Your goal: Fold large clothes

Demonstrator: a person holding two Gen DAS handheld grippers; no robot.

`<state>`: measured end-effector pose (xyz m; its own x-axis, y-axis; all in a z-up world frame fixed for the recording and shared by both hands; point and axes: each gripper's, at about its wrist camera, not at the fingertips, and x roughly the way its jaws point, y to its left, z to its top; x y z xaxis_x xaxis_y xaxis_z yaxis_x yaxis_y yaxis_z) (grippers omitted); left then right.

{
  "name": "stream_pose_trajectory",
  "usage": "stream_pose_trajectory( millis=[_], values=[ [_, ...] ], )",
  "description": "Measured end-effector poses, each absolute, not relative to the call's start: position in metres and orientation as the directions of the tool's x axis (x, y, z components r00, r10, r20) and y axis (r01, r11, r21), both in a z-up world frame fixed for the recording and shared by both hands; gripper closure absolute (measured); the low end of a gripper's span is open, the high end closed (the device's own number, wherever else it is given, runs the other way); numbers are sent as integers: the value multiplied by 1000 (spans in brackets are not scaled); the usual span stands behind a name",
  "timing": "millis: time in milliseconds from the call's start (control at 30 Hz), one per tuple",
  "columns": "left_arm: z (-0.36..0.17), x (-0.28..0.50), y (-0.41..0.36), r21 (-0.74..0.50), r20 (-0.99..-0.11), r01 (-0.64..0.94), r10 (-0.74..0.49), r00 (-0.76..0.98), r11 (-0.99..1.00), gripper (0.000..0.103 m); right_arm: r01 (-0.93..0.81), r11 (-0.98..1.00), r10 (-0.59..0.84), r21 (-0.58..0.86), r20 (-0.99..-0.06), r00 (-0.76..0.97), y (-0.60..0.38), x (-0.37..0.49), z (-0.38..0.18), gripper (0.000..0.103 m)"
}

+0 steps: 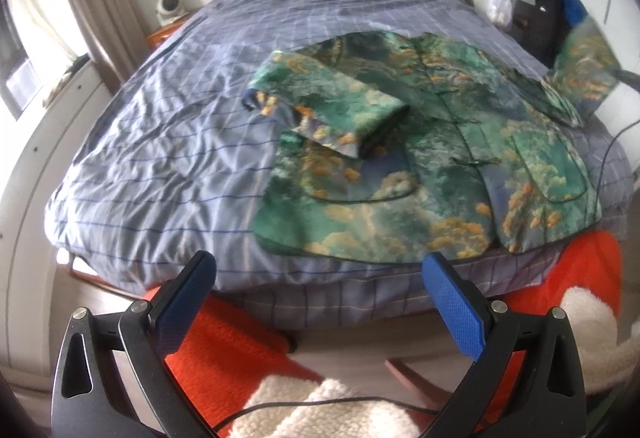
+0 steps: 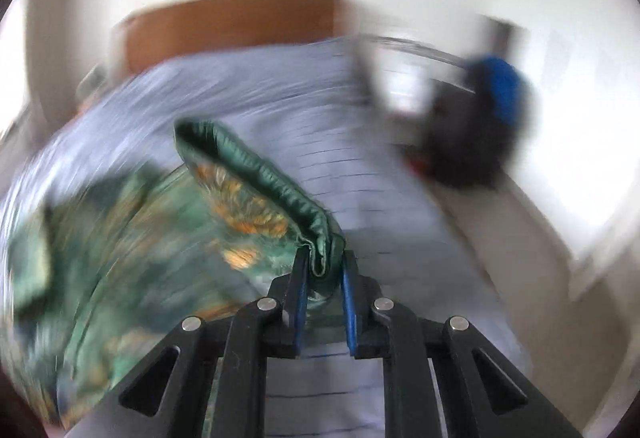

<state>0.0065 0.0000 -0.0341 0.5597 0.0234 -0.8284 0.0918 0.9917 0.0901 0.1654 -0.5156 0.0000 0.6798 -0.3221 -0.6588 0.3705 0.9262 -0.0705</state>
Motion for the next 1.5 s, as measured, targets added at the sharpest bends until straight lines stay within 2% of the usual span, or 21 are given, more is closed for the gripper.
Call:
stream_pose_trajectory(
  millis=[133,267,433,633,667,700,767,800,967,1067,1133,1200,1267,1367,1500],
  values=[
    [-38,11,-13,86,-838,128,2,546,988,0,608,788,-388,98,-688,614,-619,111,-8,89],
    [-36,9,-20,106,-833,144,9,553,984,0,744,617,-332,257,-772,541,-677,62,-73,91],
    [-33,5,-12,123,-830,117,38,556,985,0,812,483,-276,327,-823,496,-681,27,-144,91],
    [-40,6,-5,114,-840,88,48,540,990,0,813,469,-282,345,-813,509,-678,18,-153,90],
    [-41,6,-5,112,-841,86,48,539,990,0,814,466,-283,345,-814,507,-682,13,-151,85],
    [-41,7,-4,111,-841,83,49,539,990,0,816,465,-291,342,-812,506,-683,11,-149,70],
    [-42,11,0,108,-841,76,51,538,991,0,833,457,-326,313,-812,484,-682,0,-138,50],
    [-43,14,3,104,-841,72,49,539,992,0,839,455,-350,299,-806,477,-680,-8,-131,50],
    [-39,52,18,75,-814,102,2,581,992,0,798,522,-350,303,-777,524,-649,-28,-103,50],
    [-35,89,16,85,-796,156,-27,604,984,0,722,616,-311,315,-744,591,-600,-28,-84,44],
    [-39,109,4,97,-800,253,-76,595,962,0,677,666,-288,314,-729,621,-566,-23,-78,41],
    [-59,132,-25,207,-807,381,-63,588,901,0,618,715,-241,327,-715,657,-527,-16,-76,39],
    [-80,148,-49,280,-806,440,-41,591,853,0,569,749,-190,339,-712,675,-494,-8,-79,39],
    [-121,177,-78,330,-832,517,-16,555,790,0,490,791,-97,367,-715,692,-445,6,-88,39],
    [-170,210,-94,381,-852,538,60,520,752,0,397,831,-5,389,-709,706,-392,15,-92,39]
  ],
)
